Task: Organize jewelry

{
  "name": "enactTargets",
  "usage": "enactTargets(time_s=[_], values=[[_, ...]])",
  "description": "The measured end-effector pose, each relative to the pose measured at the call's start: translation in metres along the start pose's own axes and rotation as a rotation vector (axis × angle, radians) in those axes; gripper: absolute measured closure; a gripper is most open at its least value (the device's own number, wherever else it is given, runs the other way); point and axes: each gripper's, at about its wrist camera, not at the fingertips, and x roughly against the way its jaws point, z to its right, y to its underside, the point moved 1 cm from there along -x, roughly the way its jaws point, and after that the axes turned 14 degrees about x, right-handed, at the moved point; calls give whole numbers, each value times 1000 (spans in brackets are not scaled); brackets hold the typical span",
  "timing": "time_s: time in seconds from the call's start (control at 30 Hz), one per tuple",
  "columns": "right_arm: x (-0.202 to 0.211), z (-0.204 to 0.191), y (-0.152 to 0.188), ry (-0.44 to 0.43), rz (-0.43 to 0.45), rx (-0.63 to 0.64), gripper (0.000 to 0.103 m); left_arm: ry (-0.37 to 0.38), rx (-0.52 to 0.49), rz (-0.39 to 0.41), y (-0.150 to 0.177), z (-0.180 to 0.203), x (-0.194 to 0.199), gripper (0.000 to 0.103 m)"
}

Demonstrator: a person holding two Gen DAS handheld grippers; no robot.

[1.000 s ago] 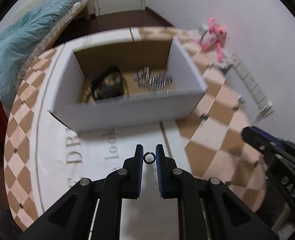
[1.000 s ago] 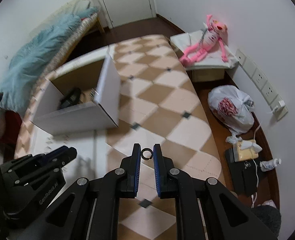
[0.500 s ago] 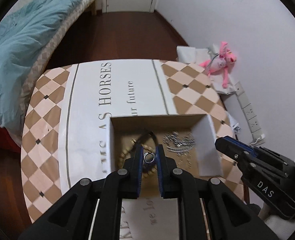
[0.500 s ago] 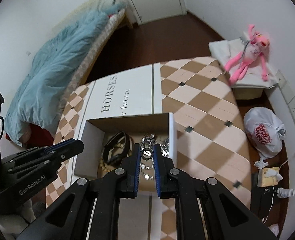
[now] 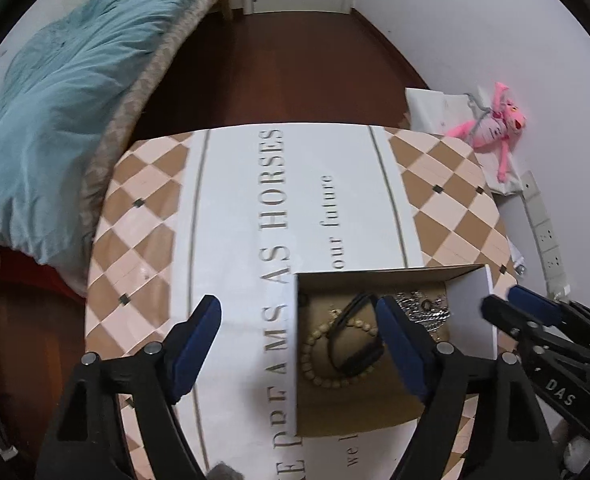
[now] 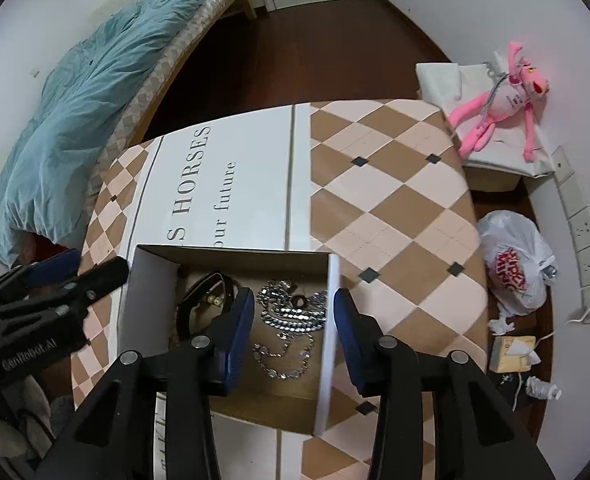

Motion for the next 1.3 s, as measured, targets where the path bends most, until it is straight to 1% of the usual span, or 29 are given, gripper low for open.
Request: enactTargets(time_s=[0.07, 0.13, 0.17, 0.2, 0.23, 0.4, 0.47, 0.57, 0.73, 1.03, 1.3], values=[[7, -1, 5, 40, 3, 6, 45, -12, 13, 12, 2, -6, 5, 9], [13, -4, 11, 75, 3, 16, 20, -36, 20, 36, 7, -11, 10, 7], [15, -6, 14, 107, -4, 25, 14, -48, 20, 47, 12, -14, 12, 6], [16, -7, 18, 131, -11, 32, 7, -57, 23, 58, 16, -16, 14, 6], [18, -10, 23, 145, -20, 38, 5, -62, 27, 68, 20, -18, 15, 5], [20, -18, 45, 180, -48, 36, 3, -88, 28, 83, 47, -22, 19, 3], [23, -19, 52, 191, -51, 33, 2, -86, 26, 80, 54, -21, 20, 3], [29, -21, 60, 199, -48, 30, 2, -80, 22, 78, 61, -16, 23, 3], [47, -24, 68, 209, -25, 17, 2, -63, 25, 99, 68, -12, 39, 3], [112, -37, 81, 256, 90, 24, 2, -22, 32, 186, 85, -9, 98, 3], [192, -56, 99, 268, 213, 40, 2, -16, 26, 282, 104, -7, 166, 3]])
